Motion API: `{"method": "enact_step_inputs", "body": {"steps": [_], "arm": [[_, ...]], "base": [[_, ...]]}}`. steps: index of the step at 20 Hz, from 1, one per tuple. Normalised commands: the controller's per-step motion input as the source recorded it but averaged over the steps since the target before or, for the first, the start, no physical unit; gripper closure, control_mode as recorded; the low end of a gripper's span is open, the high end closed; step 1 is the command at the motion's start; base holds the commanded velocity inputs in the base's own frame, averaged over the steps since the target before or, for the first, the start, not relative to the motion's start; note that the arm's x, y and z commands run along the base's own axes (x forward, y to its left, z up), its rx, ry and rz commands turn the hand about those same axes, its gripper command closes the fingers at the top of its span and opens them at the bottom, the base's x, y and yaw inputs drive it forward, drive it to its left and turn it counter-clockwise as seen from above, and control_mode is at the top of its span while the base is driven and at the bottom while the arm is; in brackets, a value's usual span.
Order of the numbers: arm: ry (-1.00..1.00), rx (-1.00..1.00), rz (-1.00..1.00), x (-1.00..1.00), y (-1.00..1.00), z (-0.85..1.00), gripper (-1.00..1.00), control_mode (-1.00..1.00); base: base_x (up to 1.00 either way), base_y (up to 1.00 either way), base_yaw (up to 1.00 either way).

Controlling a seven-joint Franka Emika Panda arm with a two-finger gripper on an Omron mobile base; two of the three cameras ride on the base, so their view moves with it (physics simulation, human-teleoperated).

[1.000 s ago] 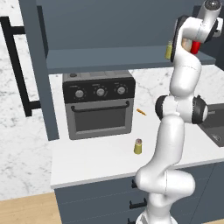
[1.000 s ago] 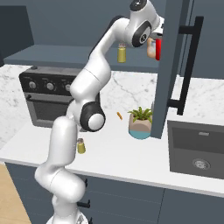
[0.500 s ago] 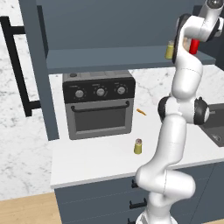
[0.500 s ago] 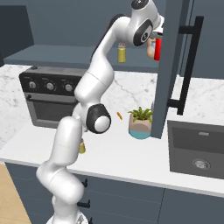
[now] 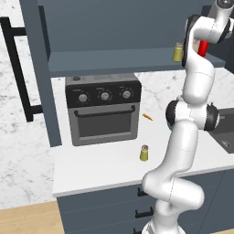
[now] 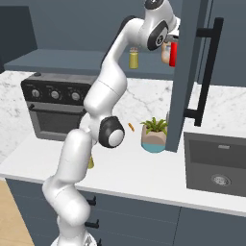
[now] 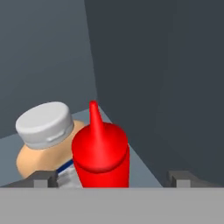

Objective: Put the shaker and condiment bottle from the counter next to their counterparts in the cabinet.

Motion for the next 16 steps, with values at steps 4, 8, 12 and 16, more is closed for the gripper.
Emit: {"method": "enact_step_inputs", "body": {"steps": [4, 8, 12, 16], "arm": [[0.08, 0.0, 0.03, -0.02, 0.0, -0.04, -1.0, -1.0], [0.08, 0.0, 0.01, -0.02, 0.0, -0.04, -1.0, -1.0], [0.03, 0.0, 0.0, -0.13, 0.0, -0.01, -1.0, -1.0], [0.0, 0.0, 0.0, -0.34, 0.0, -0.07, -1.0, -1.0]], "base": [[0.0, 0.0, 0.0], [0.0, 0.0, 0.0], [0.0, 0.0, 0.0], [0.0, 0.0, 0.0]]}}
